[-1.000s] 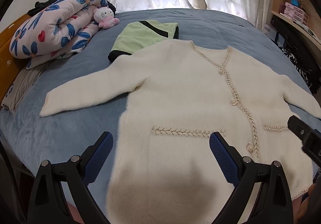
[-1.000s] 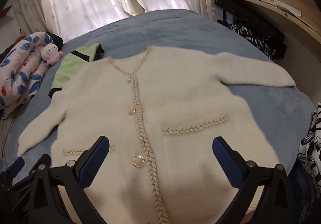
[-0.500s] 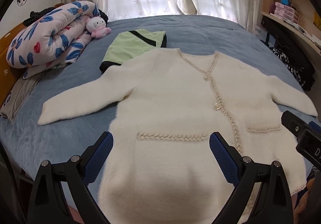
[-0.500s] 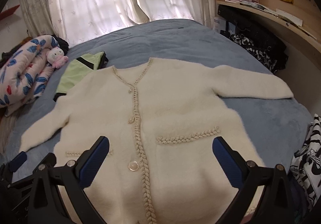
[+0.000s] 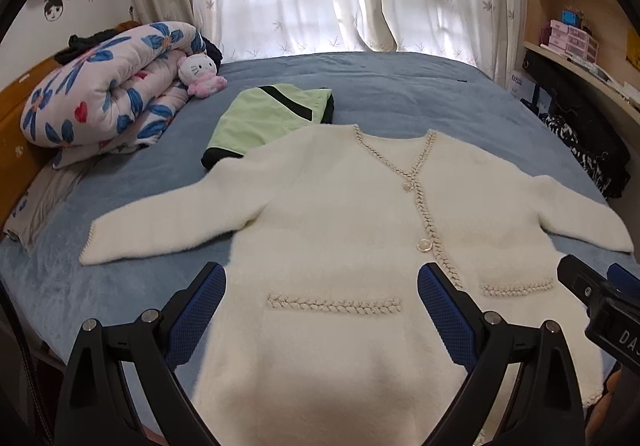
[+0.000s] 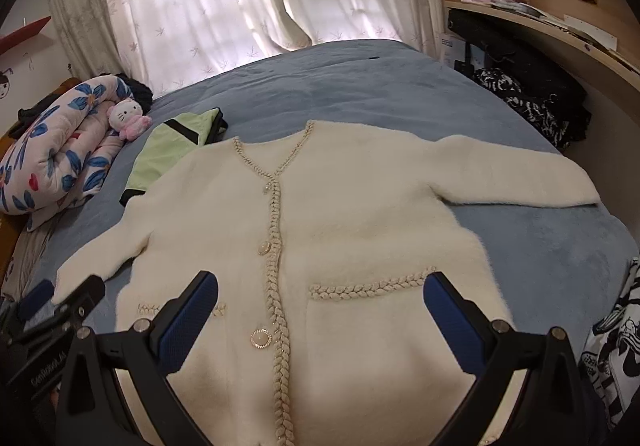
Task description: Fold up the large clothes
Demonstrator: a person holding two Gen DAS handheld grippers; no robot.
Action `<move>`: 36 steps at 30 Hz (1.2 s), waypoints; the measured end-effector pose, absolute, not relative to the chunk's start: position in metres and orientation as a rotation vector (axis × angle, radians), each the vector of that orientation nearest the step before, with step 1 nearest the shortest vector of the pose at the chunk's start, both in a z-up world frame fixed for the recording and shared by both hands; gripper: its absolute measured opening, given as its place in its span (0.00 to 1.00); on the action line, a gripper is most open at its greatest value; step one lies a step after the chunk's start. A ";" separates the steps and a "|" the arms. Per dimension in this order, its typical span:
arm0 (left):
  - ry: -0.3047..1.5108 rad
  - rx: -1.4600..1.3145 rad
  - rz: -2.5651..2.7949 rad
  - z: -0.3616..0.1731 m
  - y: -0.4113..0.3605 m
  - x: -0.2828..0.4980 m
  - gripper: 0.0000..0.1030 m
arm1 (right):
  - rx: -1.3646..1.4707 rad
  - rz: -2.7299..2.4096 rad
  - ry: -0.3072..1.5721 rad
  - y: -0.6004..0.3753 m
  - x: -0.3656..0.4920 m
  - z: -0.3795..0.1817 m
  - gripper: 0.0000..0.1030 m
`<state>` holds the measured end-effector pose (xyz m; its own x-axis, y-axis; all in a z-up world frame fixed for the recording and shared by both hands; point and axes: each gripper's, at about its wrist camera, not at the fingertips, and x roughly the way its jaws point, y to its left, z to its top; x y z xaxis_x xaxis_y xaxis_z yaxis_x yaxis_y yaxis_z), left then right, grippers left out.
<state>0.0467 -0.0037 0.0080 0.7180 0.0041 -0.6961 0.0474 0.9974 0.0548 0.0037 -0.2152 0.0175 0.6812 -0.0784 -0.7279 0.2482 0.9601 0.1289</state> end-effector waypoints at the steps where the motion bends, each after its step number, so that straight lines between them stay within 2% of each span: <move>1: 0.774 0.065 -0.026 0.008 -0.004 0.049 0.93 | 0.223 -0.181 0.800 -0.216 0.003 0.017 1.00; 16: 0.775 0.080 -0.039 0.024 -0.008 0.066 0.93 | 0.113 -0.121 0.730 -0.211 0.018 0.038 1.00; 36: 0.763 -0.024 -0.047 0.044 0.045 0.083 0.93 | 0.014 -0.071 0.618 -0.172 0.035 0.079 1.00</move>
<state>0.0829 0.0449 0.0436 0.7220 -0.0517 -0.6899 0.0340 0.9987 -0.0392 0.0347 -0.1722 0.0789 0.8124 -0.0626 -0.5797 0.0713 0.9974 -0.0079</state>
